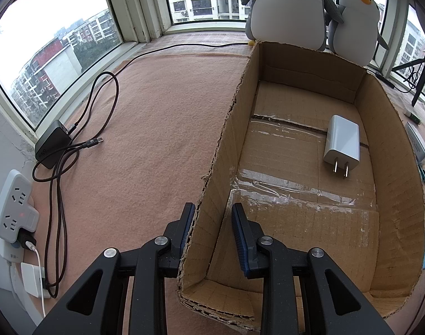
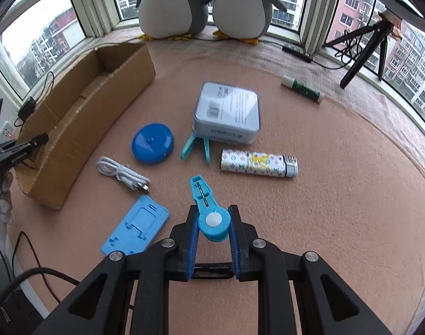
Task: Organize rigid objects
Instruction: 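Carry the teal clip into the box and release it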
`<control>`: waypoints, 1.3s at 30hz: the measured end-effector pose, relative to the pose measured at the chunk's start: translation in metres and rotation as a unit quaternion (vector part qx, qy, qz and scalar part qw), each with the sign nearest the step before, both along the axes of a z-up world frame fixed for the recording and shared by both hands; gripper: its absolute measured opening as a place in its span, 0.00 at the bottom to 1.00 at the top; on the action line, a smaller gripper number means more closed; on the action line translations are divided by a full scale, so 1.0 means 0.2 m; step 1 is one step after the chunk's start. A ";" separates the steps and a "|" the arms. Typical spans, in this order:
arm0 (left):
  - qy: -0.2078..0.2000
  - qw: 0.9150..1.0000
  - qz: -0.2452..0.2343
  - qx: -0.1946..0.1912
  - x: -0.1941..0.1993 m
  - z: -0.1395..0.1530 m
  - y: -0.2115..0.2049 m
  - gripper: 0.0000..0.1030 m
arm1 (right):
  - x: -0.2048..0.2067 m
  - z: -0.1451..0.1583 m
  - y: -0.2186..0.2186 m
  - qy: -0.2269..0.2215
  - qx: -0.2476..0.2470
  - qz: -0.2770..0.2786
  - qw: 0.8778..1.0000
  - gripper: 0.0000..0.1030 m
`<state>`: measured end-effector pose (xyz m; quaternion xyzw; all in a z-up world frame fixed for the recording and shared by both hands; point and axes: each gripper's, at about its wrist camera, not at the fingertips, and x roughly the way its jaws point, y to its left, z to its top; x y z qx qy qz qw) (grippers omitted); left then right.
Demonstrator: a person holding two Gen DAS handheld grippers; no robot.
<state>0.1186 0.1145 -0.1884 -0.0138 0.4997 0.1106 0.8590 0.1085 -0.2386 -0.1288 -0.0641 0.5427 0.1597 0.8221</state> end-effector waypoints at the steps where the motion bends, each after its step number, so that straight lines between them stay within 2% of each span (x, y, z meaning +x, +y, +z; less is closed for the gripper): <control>1: 0.000 1.000 0.000 0.000 0.00 0.00 0.00 0.28 | 0.00 0.02 0.01 -0.004 0.003 0.001 1.000 0.17; 9: 0.000 1.000 0.000 0.000 0.00 0.00 0.00 0.28 | 0.00 0.22 0.17 -0.037 0.046 0.030 0.998 0.17; 14: 0.000 1.000 0.000 -0.001 0.00 0.00 0.00 0.28 | 0.00 0.29 0.34 -0.046 0.069 0.061 0.995 0.17; 26: 0.000 1.000 -0.001 0.000 0.00 0.00 0.00 0.28 | 0.00 0.30 0.70 -0.037 0.095 0.114 0.988 0.17; 33: 0.000 1.000 0.000 -0.001 0.00 0.00 0.00 0.28 | -0.01 0.24 0.88 -0.027 0.091 0.138 0.986 0.18; 39: 0.000 1.000 -0.001 0.000 0.00 0.00 0.00 0.28 | -0.01 0.19 0.96 -0.020 0.079 0.144 0.986 0.18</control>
